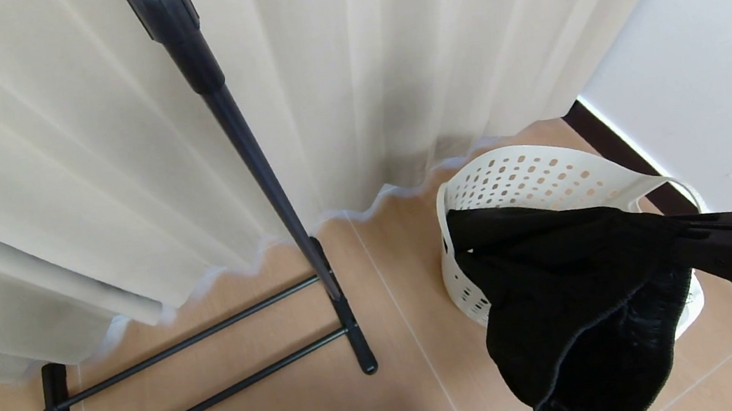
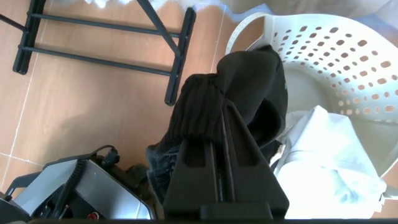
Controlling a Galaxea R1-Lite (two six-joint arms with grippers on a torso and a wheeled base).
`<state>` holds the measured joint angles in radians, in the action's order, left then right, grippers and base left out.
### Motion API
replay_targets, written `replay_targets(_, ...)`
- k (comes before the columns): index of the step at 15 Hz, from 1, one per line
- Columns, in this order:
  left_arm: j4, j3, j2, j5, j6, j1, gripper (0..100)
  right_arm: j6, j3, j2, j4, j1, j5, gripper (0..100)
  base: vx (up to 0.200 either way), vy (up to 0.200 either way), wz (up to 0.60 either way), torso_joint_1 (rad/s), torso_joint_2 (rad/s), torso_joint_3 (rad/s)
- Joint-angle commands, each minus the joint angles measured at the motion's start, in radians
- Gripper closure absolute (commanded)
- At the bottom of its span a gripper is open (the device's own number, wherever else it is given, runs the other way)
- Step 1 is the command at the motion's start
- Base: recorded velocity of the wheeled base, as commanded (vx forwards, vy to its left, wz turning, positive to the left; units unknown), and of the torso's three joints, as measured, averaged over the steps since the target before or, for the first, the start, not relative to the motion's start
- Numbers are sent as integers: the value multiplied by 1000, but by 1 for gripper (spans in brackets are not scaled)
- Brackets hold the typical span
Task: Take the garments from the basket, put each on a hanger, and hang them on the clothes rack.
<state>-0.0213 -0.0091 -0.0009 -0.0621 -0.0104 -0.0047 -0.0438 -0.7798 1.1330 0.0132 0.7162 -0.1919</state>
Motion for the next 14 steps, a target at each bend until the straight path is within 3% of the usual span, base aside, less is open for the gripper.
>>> replay_targets(1,0,0,1,1,0,0,0,-1,1,1,1,-3,0,100,0,0,0,-2,2,198)
replay_targets(11,0,0,1,-1,1,0,0,-1,5,19,-1,-12,5,100,0,0,0,1,3,200)
replay_targets(14,0,0,1,1,0,0,0,-5,14,36,1,-20,3,100,0,0,0,20,-224,-4)
